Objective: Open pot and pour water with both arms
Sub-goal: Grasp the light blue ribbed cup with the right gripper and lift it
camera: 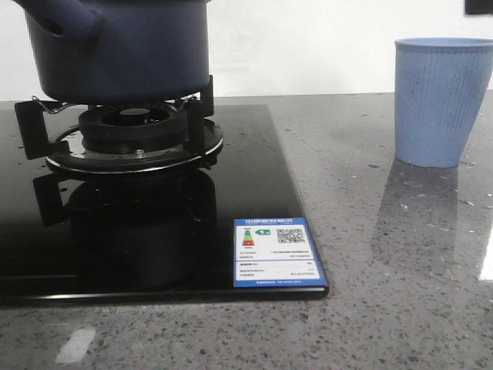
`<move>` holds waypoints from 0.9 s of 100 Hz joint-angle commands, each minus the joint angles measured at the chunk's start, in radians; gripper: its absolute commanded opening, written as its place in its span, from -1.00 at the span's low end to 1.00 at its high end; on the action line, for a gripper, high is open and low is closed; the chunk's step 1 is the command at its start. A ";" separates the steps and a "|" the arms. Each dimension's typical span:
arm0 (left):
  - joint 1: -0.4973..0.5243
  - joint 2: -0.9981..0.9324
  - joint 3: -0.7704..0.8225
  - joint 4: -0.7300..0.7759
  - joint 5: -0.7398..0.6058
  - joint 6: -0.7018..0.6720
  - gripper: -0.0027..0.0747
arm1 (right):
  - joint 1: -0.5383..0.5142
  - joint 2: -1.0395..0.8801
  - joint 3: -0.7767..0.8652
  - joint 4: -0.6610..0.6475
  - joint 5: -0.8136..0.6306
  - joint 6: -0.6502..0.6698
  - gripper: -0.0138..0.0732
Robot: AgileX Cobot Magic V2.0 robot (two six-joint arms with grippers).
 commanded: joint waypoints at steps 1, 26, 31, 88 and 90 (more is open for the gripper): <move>-0.007 -0.054 -0.043 -0.076 0.026 0.000 -0.22 | 0.002 0.064 -0.024 -0.010 -0.179 -0.011 0.80; -0.007 -0.068 -0.043 -0.076 0.028 0.000 -0.22 | 0.067 0.238 -0.024 -0.010 -0.343 0.011 0.80; -0.007 -0.068 -0.043 -0.076 0.028 0.000 -0.22 | 0.093 0.259 -0.024 -0.010 -0.373 0.011 0.80; -0.007 -0.068 -0.043 -0.079 0.078 0.000 -0.22 | 0.135 0.418 -0.024 0.036 -0.601 0.078 0.80; -0.007 -0.068 -0.043 -0.079 0.078 0.000 -0.22 | 0.135 0.424 -0.024 0.036 -0.608 0.078 0.80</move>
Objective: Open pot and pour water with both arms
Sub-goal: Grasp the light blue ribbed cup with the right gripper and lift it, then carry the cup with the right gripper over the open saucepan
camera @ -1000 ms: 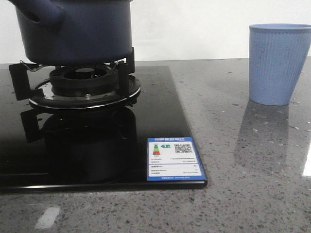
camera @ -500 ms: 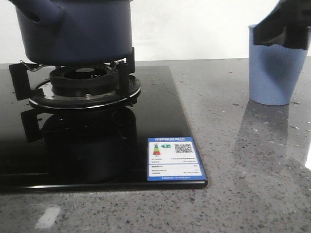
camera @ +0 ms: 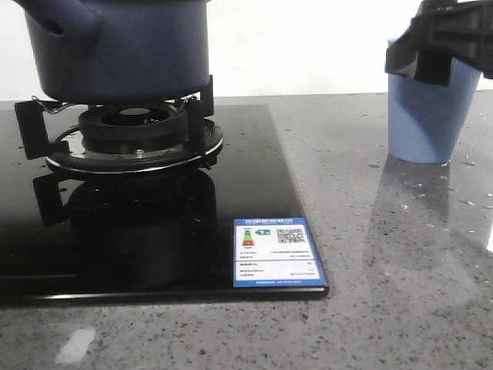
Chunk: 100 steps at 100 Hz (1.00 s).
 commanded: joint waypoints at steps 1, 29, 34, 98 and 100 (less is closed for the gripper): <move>-0.007 -0.032 -0.042 -0.079 0.022 -0.001 -0.22 | -0.001 0.008 -0.026 -0.017 -0.103 0.002 0.80; -0.007 -0.032 -0.042 -0.079 0.032 -0.003 -0.22 | -0.001 0.097 -0.026 -0.015 -0.263 0.017 0.80; -0.007 -0.032 -0.042 -0.079 0.040 -0.003 -0.22 | -0.001 0.114 -0.026 -0.015 -0.276 0.031 0.80; -0.007 -0.032 -0.042 -0.079 0.049 -0.004 -0.22 | -0.027 0.202 -0.028 -0.030 -0.364 0.118 -0.16; -0.007 -0.037 -0.042 -0.079 0.049 -0.005 -0.22 | -0.025 0.194 -0.028 -0.040 -0.364 0.118 -0.18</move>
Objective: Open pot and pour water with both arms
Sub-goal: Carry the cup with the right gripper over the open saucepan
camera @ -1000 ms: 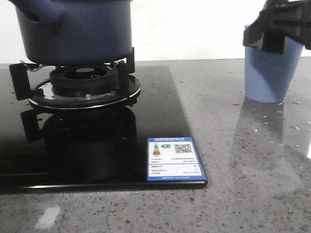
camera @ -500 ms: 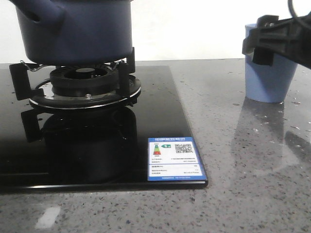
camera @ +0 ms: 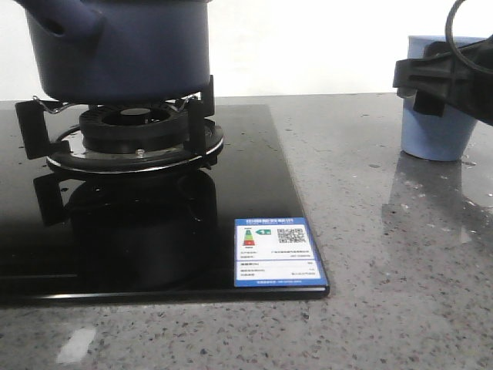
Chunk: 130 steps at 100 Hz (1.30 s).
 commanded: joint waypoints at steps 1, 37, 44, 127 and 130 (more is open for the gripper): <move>-0.007 -0.036 -0.042 -0.079 0.020 -0.008 -0.22 | -0.005 -0.045 -0.024 -0.045 -0.082 0.005 -0.19; -0.007 -0.132 -0.040 -0.073 -0.035 -0.016 -0.22 | 0.044 -0.233 -0.213 -0.292 0.109 0.005 -0.19; -0.007 -0.154 -0.040 -0.073 -0.069 -0.050 -0.22 | 0.054 -0.233 -0.296 -0.326 0.188 0.005 -0.19; -0.007 -0.252 -0.030 -0.061 -0.165 -0.088 -0.22 | 0.196 0.123 -1.114 -0.588 0.879 0.005 -0.19; -0.007 -0.252 -0.030 -0.061 -0.165 -0.088 -0.22 | 0.196 0.131 -1.117 -0.611 0.881 0.005 -0.19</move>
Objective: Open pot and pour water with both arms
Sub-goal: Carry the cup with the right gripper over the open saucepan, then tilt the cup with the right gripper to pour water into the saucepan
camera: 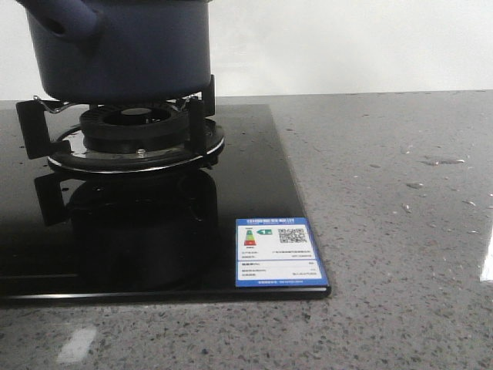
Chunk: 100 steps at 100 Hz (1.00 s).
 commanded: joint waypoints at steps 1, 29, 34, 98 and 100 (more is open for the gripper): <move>-0.007 -0.019 -0.030 -0.065 -0.005 -0.011 -0.22 | -0.001 -0.021 -0.055 -0.069 -0.076 -0.003 -0.19; -0.007 -0.065 -0.030 -0.065 -0.203 -0.011 -0.22 | -0.001 0.011 -0.055 -0.331 -0.062 -0.003 -0.19; -0.007 -0.074 -0.030 -0.065 -0.231 -0.011 -0.22 | -0.001 0.017 -0.055 -0.371 -0.062 -0.003 -0.19; -0.007 -0.087 -0.030 -0.065 -0.268 -0.011 -0.22 | -0.001 0.099 -0.055 -0.719 -0.176 -0.003 -0.19; -0.007 -0.087 -0.030 -0.065 -0.268 -0.011 -0.22 | -0.001 0.100 -0.055 -0.734 -0.183 -0.003 -0.19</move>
